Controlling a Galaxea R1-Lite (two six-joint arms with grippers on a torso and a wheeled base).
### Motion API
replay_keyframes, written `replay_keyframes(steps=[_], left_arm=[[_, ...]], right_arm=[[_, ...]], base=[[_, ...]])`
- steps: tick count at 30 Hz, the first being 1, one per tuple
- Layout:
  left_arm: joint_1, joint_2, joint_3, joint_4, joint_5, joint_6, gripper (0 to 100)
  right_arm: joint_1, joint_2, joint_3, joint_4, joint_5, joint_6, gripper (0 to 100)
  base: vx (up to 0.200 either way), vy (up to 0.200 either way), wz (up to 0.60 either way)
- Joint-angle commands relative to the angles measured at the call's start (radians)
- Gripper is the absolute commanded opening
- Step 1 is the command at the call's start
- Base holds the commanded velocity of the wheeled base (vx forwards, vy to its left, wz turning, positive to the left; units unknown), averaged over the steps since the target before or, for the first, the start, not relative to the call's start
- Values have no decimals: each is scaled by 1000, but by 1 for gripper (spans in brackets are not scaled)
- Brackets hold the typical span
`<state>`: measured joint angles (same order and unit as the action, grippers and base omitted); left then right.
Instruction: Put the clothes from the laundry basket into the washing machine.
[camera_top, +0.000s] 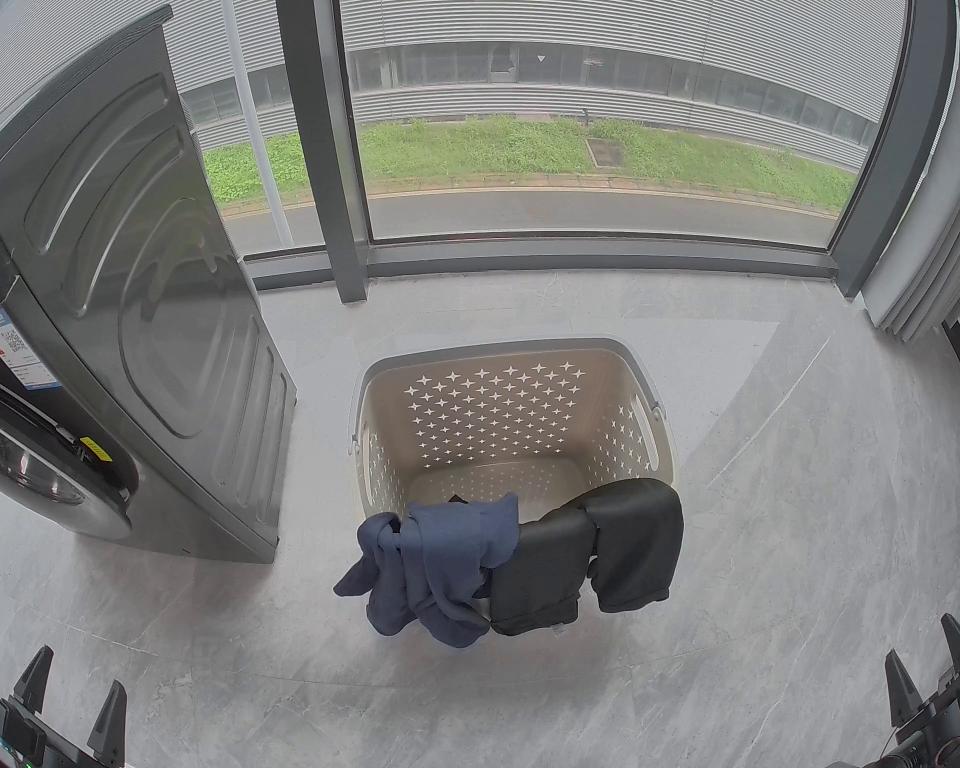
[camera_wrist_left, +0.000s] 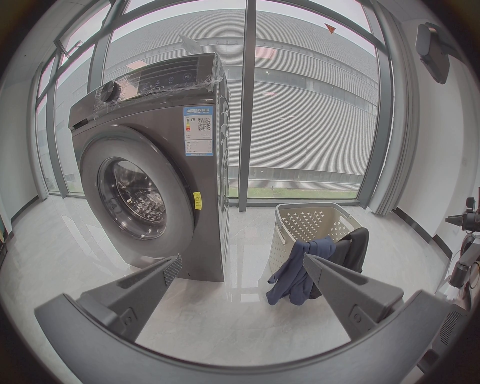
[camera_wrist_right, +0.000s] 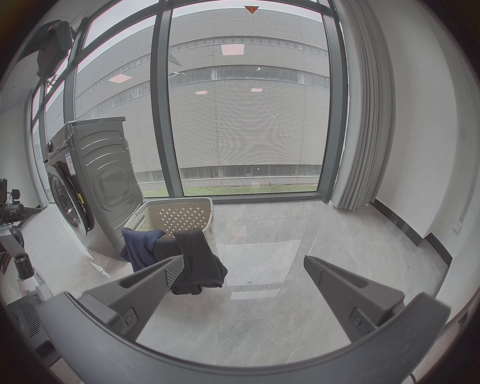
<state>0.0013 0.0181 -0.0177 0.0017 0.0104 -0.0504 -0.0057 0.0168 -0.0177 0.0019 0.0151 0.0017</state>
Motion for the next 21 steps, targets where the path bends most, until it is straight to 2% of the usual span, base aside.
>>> replay_keyframes(steps=[1,12,18,21], left_arm=[[0,-15,16,0,0,0,100],[0,-15,16,0,0,0,100],[0,-15,16,0,0,0,100],[0,-15,16,0,0,-2,100]], right_arm=[[0,-17,18,0,0,0,100],[0,-17,16,0,0,0,100],[0,-17,16,0,0,0,100],[0,-17,18,0,0,0,100]], base=[[0,0,0],[0,0,0],[0,-200,0],[0,0,0]])
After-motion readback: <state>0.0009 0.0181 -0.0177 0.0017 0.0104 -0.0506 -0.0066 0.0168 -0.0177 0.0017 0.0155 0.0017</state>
